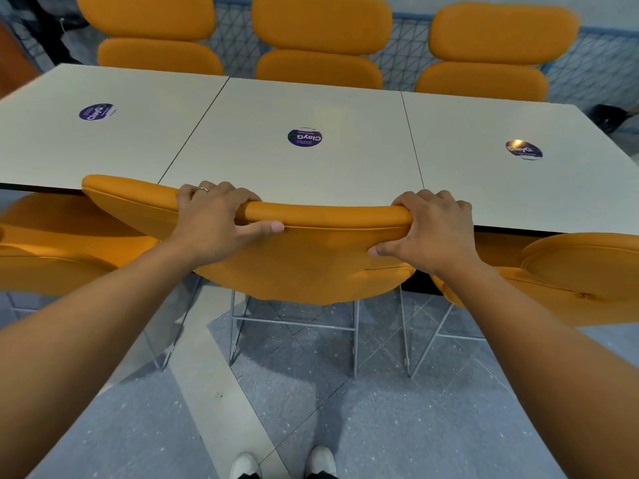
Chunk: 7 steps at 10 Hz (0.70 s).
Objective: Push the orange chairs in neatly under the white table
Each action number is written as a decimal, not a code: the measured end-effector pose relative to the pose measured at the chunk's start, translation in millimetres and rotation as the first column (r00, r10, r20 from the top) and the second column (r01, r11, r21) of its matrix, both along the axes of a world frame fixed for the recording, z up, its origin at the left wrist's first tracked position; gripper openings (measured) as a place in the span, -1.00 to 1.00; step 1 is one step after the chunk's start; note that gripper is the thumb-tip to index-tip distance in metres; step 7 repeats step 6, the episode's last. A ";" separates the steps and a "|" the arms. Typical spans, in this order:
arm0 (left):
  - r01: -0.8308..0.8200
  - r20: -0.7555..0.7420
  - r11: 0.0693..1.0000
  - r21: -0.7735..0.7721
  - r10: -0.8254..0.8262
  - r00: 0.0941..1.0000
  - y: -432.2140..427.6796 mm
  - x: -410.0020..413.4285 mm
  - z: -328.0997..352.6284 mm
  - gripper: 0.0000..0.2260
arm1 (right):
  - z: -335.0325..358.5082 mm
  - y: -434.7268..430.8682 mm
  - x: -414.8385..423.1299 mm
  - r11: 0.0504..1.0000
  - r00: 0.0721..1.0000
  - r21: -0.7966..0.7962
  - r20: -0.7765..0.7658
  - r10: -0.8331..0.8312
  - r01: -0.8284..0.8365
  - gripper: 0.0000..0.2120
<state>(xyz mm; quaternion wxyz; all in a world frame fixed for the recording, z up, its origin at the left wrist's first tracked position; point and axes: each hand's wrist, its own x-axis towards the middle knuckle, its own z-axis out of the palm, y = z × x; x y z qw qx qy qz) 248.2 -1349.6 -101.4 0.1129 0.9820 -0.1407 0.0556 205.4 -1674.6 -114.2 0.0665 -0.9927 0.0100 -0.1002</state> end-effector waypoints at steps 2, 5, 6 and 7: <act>-0.014 -0.052 0.983 -0.184 0.005 0.999 -0.6 5.8 5.9 -0.42 | 3.3 0.1 -0.3 1.000 1.000 -0.022 -0.020 0.001 -0.002 -0.21; -0.026 -0.139 0.977 -0.212 -0.004 0.990 5.7 28.1 25.2 -0.70 | 21.2 0.1 0.2 0.991 0.986 0.136 -0.169 0.006 0.017 -0.09; -0.002 -0.150 0.966 -0.259 -0.038 0.988 7.7 36.8 39.4 -0.71 | 39.3 4.6 7.2 0.941 0.976 0.332 -0.219 0.011 0.064 -0.17; -0.002 -0.150 0.966 -0.259 -0.038 0.988 7.7 36.8 39.4 -0.71 | 39.3 4.6 7.2 0.941 0.976 0.332 -0.219 0.011 0.064 -0.17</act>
